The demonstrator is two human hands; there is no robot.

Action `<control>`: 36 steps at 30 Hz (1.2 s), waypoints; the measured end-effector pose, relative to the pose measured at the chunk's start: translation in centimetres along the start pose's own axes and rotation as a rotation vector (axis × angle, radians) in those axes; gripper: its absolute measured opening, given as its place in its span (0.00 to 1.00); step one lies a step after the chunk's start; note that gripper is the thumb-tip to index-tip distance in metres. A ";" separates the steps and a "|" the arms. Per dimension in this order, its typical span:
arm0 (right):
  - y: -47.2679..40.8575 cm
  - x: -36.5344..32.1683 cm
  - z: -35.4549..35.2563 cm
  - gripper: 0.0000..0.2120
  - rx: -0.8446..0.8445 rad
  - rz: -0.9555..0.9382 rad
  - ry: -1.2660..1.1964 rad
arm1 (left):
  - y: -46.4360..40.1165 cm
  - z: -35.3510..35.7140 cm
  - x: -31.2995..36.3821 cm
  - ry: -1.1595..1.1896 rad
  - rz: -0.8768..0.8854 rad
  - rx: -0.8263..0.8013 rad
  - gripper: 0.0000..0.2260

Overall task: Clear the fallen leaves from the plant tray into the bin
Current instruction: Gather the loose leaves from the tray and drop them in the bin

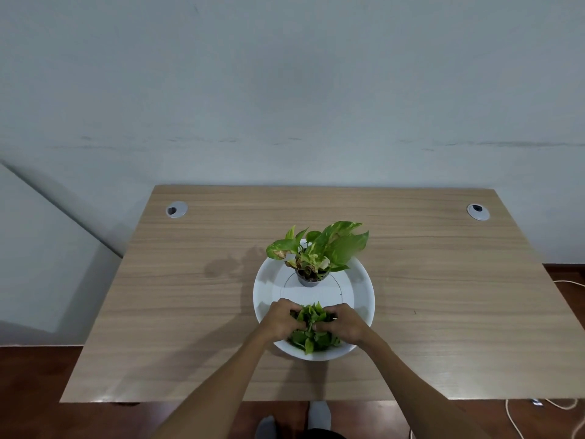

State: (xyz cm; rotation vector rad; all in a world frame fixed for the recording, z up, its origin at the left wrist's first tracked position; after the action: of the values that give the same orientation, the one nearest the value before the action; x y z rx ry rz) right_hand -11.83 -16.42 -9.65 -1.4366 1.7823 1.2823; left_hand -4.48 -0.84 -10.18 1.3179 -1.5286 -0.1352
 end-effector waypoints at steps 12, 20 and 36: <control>-0.4 -3.9 -3.4 0.10 0.054 -0.013 -0.045 | 1.4 -3.3 3.9 0.013 0.063 0.052 0.03; 0.2 -5.0 -2.8 0.08 0.085 0.028 -0.115 | 2.3 -4.3 4.1 0.020 0.048 0.089 0.05; 1.5 -4.5 -1.3 0.07 0.177 0.036 -0.236 | 2.7 -3.6 2.4 0.154 0.051 0.081 0.08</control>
State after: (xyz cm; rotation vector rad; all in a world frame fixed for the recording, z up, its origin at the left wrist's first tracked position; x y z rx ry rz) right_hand -11.58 -15.59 -4.83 -1.1131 1.7217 1.2226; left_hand -3.14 0.20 -5.38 1.3206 -1.4480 0.0600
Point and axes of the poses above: each hand's wrist, its own y-axis away from the middle knuckle, its own z-axis out of the palm, x = y × z, the point moved 4 cm from there along -y, towards the middle knuckle, and after that the axes turned 14 degrees about -z, right-handed, at the moved point
